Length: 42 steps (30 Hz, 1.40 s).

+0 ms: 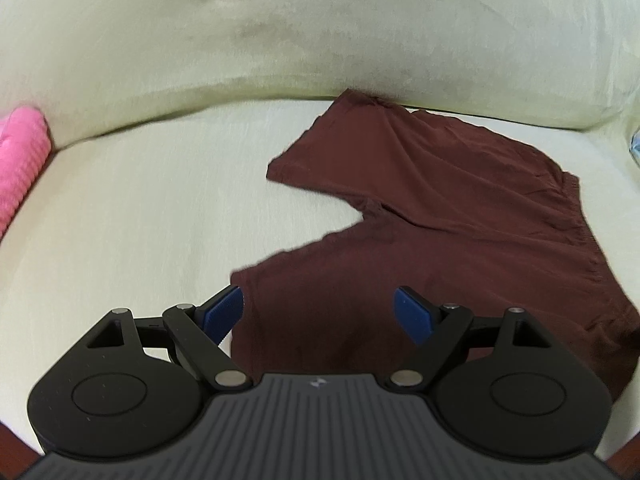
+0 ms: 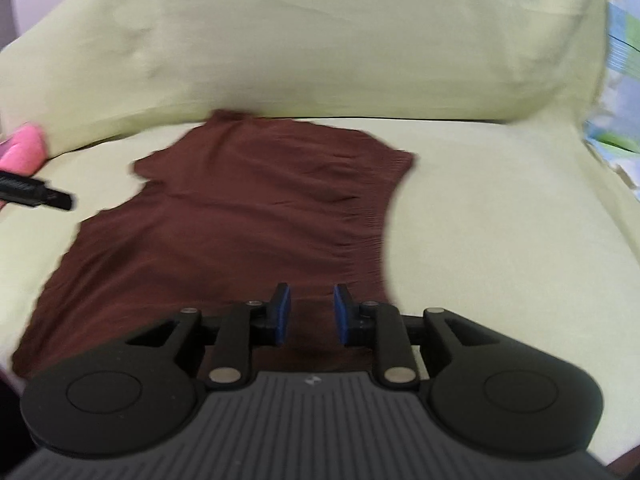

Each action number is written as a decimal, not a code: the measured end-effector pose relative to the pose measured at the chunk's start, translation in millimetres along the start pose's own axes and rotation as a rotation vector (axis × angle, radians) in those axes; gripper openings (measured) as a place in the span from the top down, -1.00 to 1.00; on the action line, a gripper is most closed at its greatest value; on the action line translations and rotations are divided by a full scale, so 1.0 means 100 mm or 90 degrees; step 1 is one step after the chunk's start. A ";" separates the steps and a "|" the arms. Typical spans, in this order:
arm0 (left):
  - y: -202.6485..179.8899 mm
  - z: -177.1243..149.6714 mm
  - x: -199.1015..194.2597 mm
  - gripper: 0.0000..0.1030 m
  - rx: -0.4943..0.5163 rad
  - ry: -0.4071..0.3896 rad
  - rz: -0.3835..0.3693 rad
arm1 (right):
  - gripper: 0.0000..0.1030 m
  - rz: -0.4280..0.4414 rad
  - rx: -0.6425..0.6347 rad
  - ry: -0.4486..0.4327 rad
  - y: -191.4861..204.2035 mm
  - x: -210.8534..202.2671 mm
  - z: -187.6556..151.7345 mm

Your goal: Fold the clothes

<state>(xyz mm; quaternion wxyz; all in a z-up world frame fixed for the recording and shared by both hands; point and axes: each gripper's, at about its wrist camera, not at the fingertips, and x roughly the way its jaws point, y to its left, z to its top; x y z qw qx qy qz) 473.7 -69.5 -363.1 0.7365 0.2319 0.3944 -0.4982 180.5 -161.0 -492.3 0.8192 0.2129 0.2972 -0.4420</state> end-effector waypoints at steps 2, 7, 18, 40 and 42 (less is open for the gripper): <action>-0.05 -0.08 -0.03 -0.63 0.000 0.007 -0.012 | 0.61 0.005 -0.010 0.020 0.12 0.04 -0.09; -0.20 -0.34 -0.06 -0.63 -0.004 0.035 -0.034 | 0.61 -0.050 0.004 0.056 0.15 0.06 -0.20; -0.40 -0.67 -0.26 -0.63 -0.014 0.046 -0.057 | 0.07 -0.066 0.007 0.043 0.45 -0.17 -0.18; -0.27 -0.73 -0.95 -0.63 -0.022 -0.040 -0.031 | -0.51 -0.123 0.054 -0.004 0.34 -0.67 -0.13; -0.25 -0.73 -0.96 -0.63 -0.022 -0.041 -0.029 | -0.52 -0.139 0.060 0.002 0.23 -0.65 -0.18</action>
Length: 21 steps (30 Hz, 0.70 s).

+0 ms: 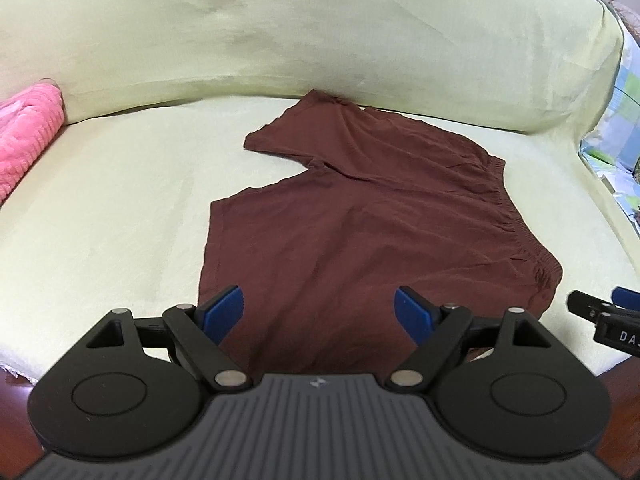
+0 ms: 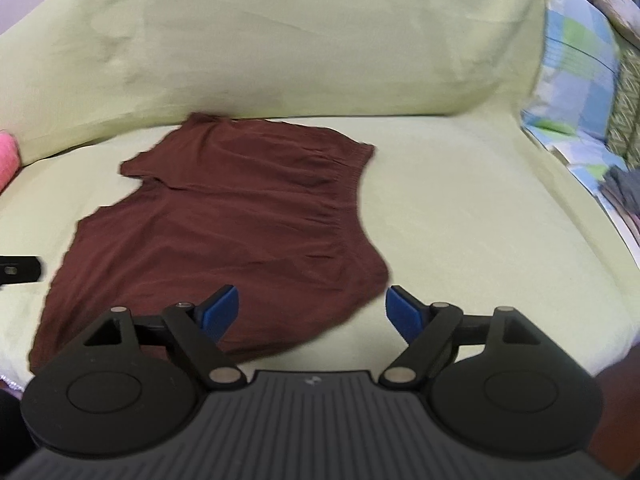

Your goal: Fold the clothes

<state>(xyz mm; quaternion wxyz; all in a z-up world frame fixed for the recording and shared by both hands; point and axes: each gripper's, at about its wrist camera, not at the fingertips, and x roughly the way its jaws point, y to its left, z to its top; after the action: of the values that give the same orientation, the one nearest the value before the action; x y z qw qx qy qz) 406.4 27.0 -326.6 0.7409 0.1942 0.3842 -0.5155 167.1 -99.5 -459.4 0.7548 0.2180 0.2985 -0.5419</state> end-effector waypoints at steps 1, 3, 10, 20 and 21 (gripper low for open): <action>0.00 0.00 0.00 -0.63 0.001 -0.001 0.000 | -0.52 -0.008 0.002 0.005 -0.05 0.04 -0.02; 0.00 0.01 -0.01 -0.63 0.003 -0.003 -0.001 | -0.52 -0.022 0.007 0.018 -0.16 0.13 -0.07; -0.01 0.02 0.04 -0.63 0.009 0.000 0.001 | -0.52 -0.014 0.100 0.045 -0.46 0.48 -0.18; 0.04 0.04 0.14 -0.63 0.018 0.012 0.010 | -0.53 0.019 0.211 0.034 -0.53 0.84 -0.13; 0.04 0.05 0.15 -0.63 0.018 0.013 0.009 | -0.53 0.023 0.221 0.035 -0.52 0.89 -0.11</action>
<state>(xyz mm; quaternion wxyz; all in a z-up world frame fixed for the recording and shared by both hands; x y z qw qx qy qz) 414.3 15.9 -335.7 0.7379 0.2127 0.3830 -0.5134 135.7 -169.6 -528.9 0.7068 0.3652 0.2168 -0.5657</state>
